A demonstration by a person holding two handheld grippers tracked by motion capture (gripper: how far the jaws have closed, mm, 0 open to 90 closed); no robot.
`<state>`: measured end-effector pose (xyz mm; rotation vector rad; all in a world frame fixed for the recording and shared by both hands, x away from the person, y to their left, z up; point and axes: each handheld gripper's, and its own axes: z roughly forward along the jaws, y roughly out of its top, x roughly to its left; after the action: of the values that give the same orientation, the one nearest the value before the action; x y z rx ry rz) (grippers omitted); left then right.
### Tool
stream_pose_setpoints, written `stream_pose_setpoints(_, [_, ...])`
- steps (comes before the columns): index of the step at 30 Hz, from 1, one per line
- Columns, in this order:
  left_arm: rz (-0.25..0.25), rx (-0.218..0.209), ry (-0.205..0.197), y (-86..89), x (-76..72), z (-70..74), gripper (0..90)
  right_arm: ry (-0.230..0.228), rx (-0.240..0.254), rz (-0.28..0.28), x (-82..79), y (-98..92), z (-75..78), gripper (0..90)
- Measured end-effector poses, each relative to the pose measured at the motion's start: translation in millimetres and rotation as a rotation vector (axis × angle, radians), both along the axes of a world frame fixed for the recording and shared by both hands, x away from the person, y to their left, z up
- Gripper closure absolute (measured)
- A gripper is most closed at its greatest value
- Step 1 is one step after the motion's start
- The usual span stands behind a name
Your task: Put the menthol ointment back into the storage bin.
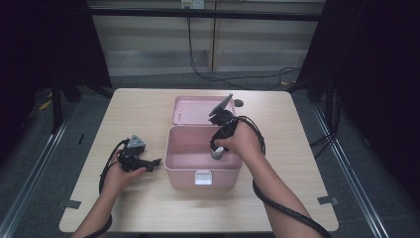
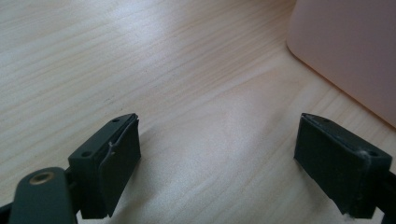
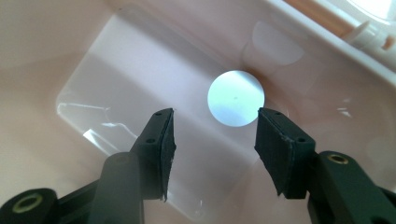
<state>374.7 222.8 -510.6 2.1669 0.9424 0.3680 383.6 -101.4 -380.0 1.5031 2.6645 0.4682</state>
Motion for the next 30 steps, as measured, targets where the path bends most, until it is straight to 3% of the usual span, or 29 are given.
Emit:
stream_pose_setpoints(11, [0.003,-0.002,-0.003,-0.2,0.0,-0.3,14.0,-0.063,0.052,0.069,-8.7,-18.6,8.9,49.4])
stream_pose_setpoints(20, [0.003,-0.002,-0.003,-0.2,0.0,-0.3,14.0,-0.073,0.057,0.140,-20.2,-19.3,13.8,55.7])
stream_pose_setpoints(26, [0.003,-0.002,-0.003,-0.2,0.0,-0.3,14.1,-0.102,0.108,0.148,-26.1,-24.9,18.3,58.1])
stream_pose_setpoints(30, [0.003,-0.002,-0.003,-0.2,0.0,-0.3,14.1,-0.085,0.097,0.171,-29.8,-28.6,22.0,59.8])
